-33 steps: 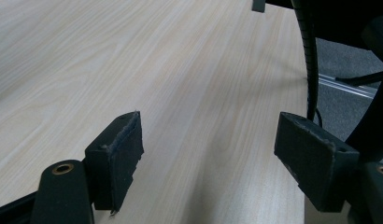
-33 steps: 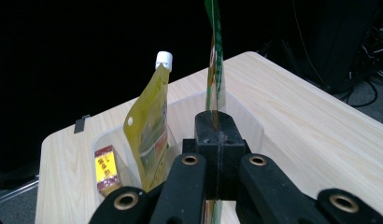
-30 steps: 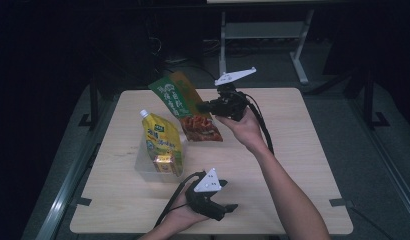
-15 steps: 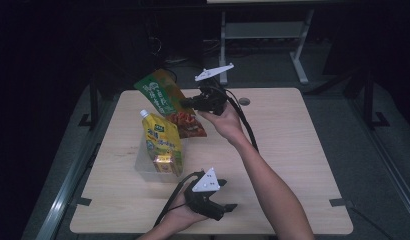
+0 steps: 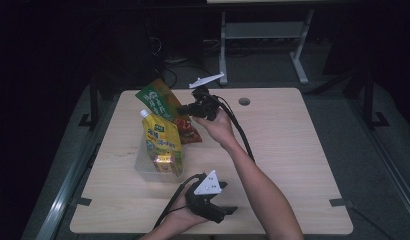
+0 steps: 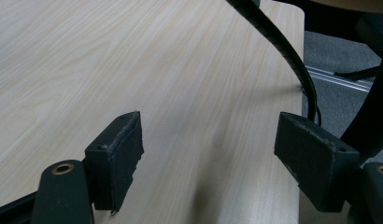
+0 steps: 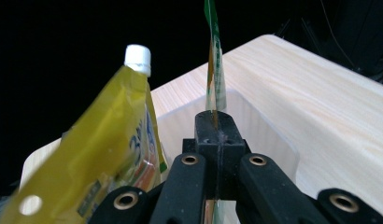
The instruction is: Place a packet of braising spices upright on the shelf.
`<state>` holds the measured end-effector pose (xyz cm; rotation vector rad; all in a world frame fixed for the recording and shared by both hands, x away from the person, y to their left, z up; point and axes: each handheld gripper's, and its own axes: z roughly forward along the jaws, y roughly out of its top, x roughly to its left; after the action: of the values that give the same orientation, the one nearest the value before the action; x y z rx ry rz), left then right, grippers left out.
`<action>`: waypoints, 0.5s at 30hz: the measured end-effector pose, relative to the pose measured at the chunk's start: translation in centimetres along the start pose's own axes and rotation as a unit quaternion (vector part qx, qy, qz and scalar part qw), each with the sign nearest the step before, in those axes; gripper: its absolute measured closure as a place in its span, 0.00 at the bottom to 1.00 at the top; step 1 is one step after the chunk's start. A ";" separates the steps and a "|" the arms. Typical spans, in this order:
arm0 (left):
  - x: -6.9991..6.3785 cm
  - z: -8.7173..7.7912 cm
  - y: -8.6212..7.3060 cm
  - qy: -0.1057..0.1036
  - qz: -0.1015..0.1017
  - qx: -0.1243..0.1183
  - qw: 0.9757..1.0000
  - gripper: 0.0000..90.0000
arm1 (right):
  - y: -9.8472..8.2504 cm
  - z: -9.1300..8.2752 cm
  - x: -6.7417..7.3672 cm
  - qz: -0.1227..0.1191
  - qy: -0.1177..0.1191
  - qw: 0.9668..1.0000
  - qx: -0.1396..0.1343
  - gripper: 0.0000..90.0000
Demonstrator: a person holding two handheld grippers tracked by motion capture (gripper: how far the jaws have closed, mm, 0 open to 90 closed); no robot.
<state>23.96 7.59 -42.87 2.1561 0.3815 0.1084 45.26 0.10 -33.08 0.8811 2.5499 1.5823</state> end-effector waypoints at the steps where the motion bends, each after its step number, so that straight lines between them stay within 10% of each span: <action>1: 0.0 0.0 0.0 -0.001 0.000 0.000 1.000 0.26 | -0.1 0.0 0.0 0.003 0.001 1.000 -0.001 1.00; 15: 0.1 -0.1 0.0 -0.001 -0.009 -0.002 1.000 0.26 | -0.2 -0.2 0.8 -0.024 -0.010 0.999 0.029 0.99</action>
<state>24.06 7.72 -42.82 2.1484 0.3989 0.0965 44.42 0.20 -32.95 0.8278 2.5954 1.4864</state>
